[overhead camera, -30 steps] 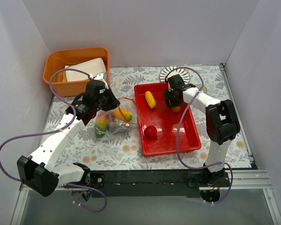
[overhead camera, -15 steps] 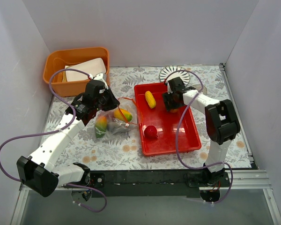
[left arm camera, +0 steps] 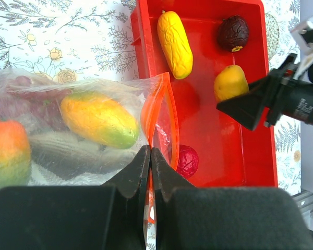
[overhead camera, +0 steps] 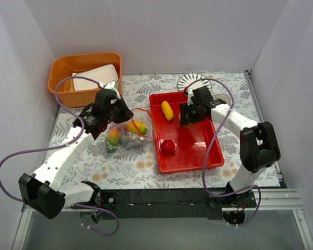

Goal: Place the food in the zip-top bag and seal the zipper
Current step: Pick up the fake fruit from the bin.

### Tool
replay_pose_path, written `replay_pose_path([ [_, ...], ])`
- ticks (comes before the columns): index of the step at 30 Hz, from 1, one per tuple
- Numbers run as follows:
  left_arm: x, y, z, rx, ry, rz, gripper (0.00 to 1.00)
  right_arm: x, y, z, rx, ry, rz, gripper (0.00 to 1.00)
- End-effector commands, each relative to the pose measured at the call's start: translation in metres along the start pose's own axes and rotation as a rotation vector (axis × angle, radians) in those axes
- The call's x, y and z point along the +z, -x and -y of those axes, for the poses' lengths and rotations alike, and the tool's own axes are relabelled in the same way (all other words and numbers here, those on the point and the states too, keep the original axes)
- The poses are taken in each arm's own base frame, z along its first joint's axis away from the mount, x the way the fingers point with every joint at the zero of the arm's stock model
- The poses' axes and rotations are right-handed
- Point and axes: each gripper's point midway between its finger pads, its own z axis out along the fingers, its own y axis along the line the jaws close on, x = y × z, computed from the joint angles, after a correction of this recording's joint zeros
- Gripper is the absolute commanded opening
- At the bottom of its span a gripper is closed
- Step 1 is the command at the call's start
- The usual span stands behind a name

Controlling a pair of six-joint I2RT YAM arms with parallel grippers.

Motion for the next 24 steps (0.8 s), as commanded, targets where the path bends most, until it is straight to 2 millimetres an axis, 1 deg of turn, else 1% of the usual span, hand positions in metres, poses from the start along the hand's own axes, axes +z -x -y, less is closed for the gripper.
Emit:
replay_pose_path([
  [1,-0.003,0.002,0.001,0.009,-0.007,0.012,0.0,-0.031,0.014,-0.039,0.036,0.182,0.067,0.46],
  [3,-0.001,0.002,0.002,0.01,-0.009,0.008,0.0,-0.04,0.017,-0.056,0.052,0.273,0.084,0.46],
  [4,-0.001,0.002,0.003,0.01,-0.012,0.006,0.0,-0.049,0.022,-0.062,0.05,0.296,0.11,0.46],
  [5,0.0,0.001,0.003,0.011,-0.013,0.003,0.0,-0.052,0.022,-0.065,0.07,0.313,0.113,0.46],
  [8,0.0,0.001,0.004,0.011,-0.017,-0.002,0.0,-0.066,0.03,-0.078,0.07,0.372,0.148,0.46],
  [12,0.002,-0.001,0.004,0.008,-0.019,-0.007,0.0,-0.079,0.035,-0.1,0.091,0.501,0.166,0.46],
  [16,0.002,0.002,0.006,0.002,-0.022,-0.002,0.0,-0.084,0.037,-0.123,0.078,0.582,0.164,0.46],
  [20,0.002,0.0,0.009,0.001,-0.037,-0.011,0.0,-0.081,0.036,-0.149,0.044,0.628,0.147,0.46],
  [21,0.002,-0.002,0.011,0.002,-0.047,-0.022,0.0,-0.078,0.033,-0.16,0.034,0.644,0.129,0.46],
  [22,0.002,-0.002,0.011,0.001,-0.048,-0.023,0.0,-0.079,0.036,-0.168,0.023,0.659,0.138,0.47],
  [23,0.002,-0.002,0.01,0.001,-0.046,-0.023,0.0,-0.078,0.033,-0.18,0.006,0.678,0.124,0.47],
  [24,0.002,-0.003,0.01,0.002,-0.047,-0.026,0.0,-0.073,0.03,-0.187,0.002,0.684,0.109,0.47],
])
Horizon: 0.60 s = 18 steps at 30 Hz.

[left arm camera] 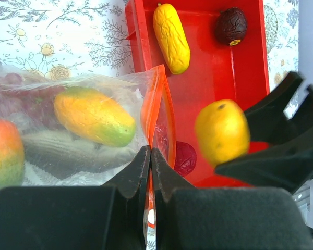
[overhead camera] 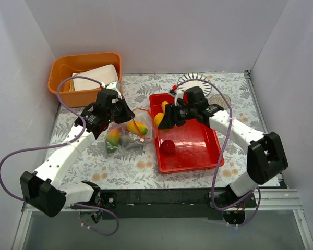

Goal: Place the food in the zip-top bag and seal the zipper
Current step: Pick up the fake fruit from the bin, then place the fake fruit in the zipper food storage bag.

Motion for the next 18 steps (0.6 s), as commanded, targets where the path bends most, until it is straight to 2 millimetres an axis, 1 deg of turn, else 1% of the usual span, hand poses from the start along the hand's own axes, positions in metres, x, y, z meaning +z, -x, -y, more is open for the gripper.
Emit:
replay_pose_path([
  [1,-0.003,0.003,0.008,0.001,-0.034,0.004,0.0,0.026,0.008,-0.038,-0.05,0.106,-0.006,0.47],
  [2,-0.003,0.003,0.008,-0.001,-0.035,0.003,0.0,0.033,0.006,-0.047,-0.065,0.118,-0.014,0.47],
  [3,-0.004,0.002,0.008,-0.004,-0.036,0.004,0.0,0.043,0.001,-0.044,-0.056,0.116,-0.036,0.47],
  [4,-0.004,0.003,0.009,-0.002,-0.042,0.004,0.0,0.049,0.001,-0.045,-0.054,0.115,-0.042,0.47],
  [5,-0.004,0.002,0.009,-0.002,-0.042,0.002,0.0,0.055,0.005,-0.051,-0.072,0.11,-0.034,0.47],
  [6,-0.005,0.002,0.01,-0.002,-0.045,0.004,0.0,0.064,0.003,-0.047,-0.068,0.098,-0.046,0.47],
  [7,-0.005,0.002,0.01,-0.002,-0.044,0.004,0.0,0.07,0.004,-0.048,-0.075,0.092,-0.047,0.47],
  [8,-0.006,0.001,0.008,-0.003,-0.039,0.0,0.0,0.074,0.01,-0.056,-0.093,0.101,-0.046,0.47],
  [9,-0.007,0.002,0.009,-0.002,-0.042,0.004,0.0,0.082,0.007,-0.053,-0.1,0.092,-0.063,0.47],
  [11,-0.008,0.001,0.007,-0.004,-0.038,0.005,0.0,0.09,0.014,-0.055,-0.115,0.068,-0.05,0.48],
  [13,-0.01,0.002,0.009,-0.005,-0.045,0.009,0.0,0.098,0.013,-0.054,-0.116,0.069,-0.059,0.49],
  [14,-0.011,0.001,0.009,-0.005,-0.045,0.009,0.0,0.1,0.015,-0.059,-0.122,0.082,-0.059,0.5],
  [16,-0.012,0.002,0.009,-0.008,-0.046,0.012,0.0,0.107,0.011,-0.059,-0.119,0.094,-0.08,0.52],
  [17,-0.012,0.002,0.009,-0.008,-0.046,0.014,0.0,0.108,0.008,-0.067,-0.121,0.133,-0.097,0.56],
  [18,-0.013,0.003,0.009,-0.009,-0.046,0.018,0.0,0.111,0.003,-0.069,-0.122,0.164,-0.115,0.58],
])
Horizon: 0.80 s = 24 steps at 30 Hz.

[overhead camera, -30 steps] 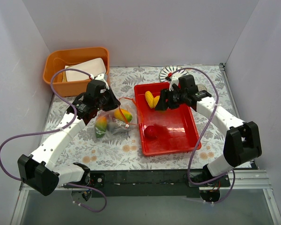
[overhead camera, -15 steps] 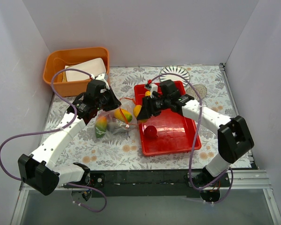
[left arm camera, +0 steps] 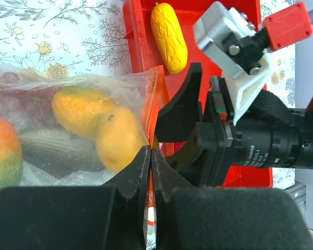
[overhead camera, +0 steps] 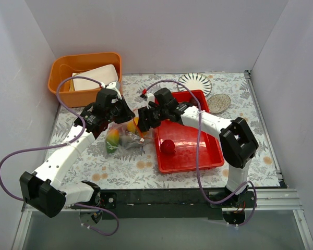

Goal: Place the food in the zip-top bag and seal the zipper
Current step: Place the fake fruit in the zipper food storage bag.

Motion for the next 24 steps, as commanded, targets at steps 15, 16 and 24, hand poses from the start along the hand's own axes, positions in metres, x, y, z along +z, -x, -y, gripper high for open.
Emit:
replay_pose_path([
  [15,-0.012,0.01,0.006,-0.013,-0.022,0.055,0.0,-0.024,0.008,-0.018,-0.128,0.006,0.049,0.98],
  [16,-0.013,0.009,0.005,-0.011,-0.02,0.051,0.0,-0.029,0.009,-0.001,-0.111,-0.077,0.073,0.98],
  [24,-0.009,0.007,-0.005,-0.016,0.012,0.07,0.0,-0.095,0.001,0.046,-0.052,-0.425,0.179,0.98],
])
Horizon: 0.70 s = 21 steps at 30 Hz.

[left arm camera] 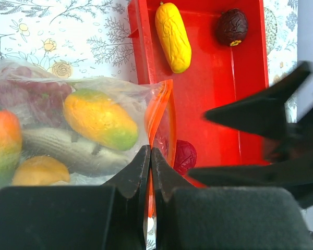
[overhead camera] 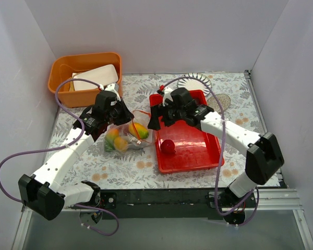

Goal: Place the food in the zip-top bag and seal the zipper
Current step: Place the fake fruit in the zipper food storage bag, then pick up the fake fruit from the bin.

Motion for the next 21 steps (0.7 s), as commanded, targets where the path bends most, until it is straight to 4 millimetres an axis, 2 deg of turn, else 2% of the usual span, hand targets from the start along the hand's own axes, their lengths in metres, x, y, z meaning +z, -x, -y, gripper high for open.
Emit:
replay_pose_path([
  [1,-0.004,0.006,0.002,-0.005,-0.01,0.039,0.0,-0.03,-0.008,0.05,0.02,-0.28,0.033,0.98],
  [6,-0.002,0.009,0.003,0.004,-0.008,0.038,0.0,-0.035,-0.056,0.077,0.096,-0.375,-0.078,0.98],
  [9,-0.003,0.009,0.003,0.004,-0.007,0.042,0.0,-0.033,-0.073,0.078,0.11,-0.361,-0.119,0.98],
  [15,-0.003,0.009,0.002,-0.002,-0.003,0.041,0.0,-0.029,-0.079,0.066,0.108,-0.284,-0.144,0.98],
  [21,-0.003,0.011,0.004,0.004,-0.007,0.042,0.0,-0.016,-0.084,0.05,0.164,-0.181,-0.181,0.98],
])
